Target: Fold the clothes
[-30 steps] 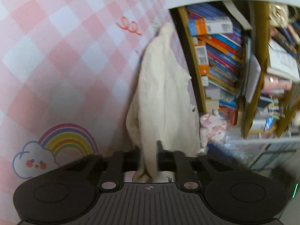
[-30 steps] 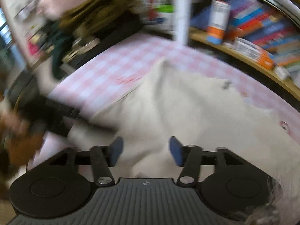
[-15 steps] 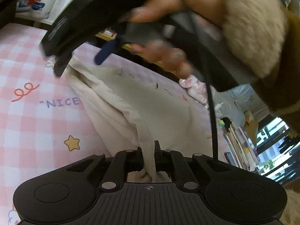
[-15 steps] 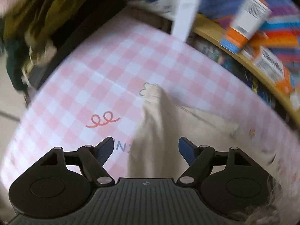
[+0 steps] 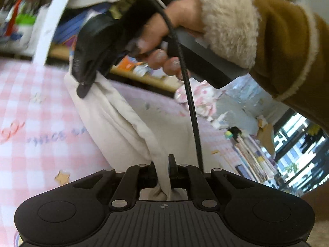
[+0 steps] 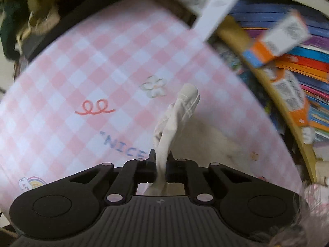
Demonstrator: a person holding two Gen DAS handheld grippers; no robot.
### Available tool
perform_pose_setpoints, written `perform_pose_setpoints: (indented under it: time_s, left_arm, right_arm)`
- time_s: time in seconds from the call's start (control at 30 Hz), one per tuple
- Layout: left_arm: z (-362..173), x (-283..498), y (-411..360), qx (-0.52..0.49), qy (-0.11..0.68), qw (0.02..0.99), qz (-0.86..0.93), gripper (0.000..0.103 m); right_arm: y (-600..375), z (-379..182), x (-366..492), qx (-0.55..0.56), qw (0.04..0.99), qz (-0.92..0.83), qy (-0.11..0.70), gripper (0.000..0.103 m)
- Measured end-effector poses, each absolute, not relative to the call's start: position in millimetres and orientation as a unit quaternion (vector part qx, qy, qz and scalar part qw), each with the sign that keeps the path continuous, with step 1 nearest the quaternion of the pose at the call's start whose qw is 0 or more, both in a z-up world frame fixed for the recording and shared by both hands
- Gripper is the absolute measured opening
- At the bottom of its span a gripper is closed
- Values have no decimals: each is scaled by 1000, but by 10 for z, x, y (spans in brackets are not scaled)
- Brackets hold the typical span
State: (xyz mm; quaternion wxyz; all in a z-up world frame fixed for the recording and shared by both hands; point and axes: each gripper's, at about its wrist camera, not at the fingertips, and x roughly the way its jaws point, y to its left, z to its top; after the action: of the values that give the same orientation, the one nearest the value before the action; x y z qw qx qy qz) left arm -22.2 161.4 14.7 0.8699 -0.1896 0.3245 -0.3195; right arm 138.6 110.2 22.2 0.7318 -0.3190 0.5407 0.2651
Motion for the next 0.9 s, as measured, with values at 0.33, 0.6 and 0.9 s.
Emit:
perform_pose_setpoints:
  time_s: [0.33, 0.6, 0.9]
  left_arm:
    - [474, -190, 1050, -153, 292, 873, -361, 6]
    - [516, -162, 65, -122, 295, 882, -346, 7]
    - [340, -84, -1147, -90, 339, 896, -272, 7]
  right_arm:
    - [12, 952, 1378, -253, 796, 235, 497, 7]
    - [-856, 1051, 1363, -225, 820, 245, 466, 7]
    - [-1932, 846, 1427, -182, 839, 299, 416, 7]
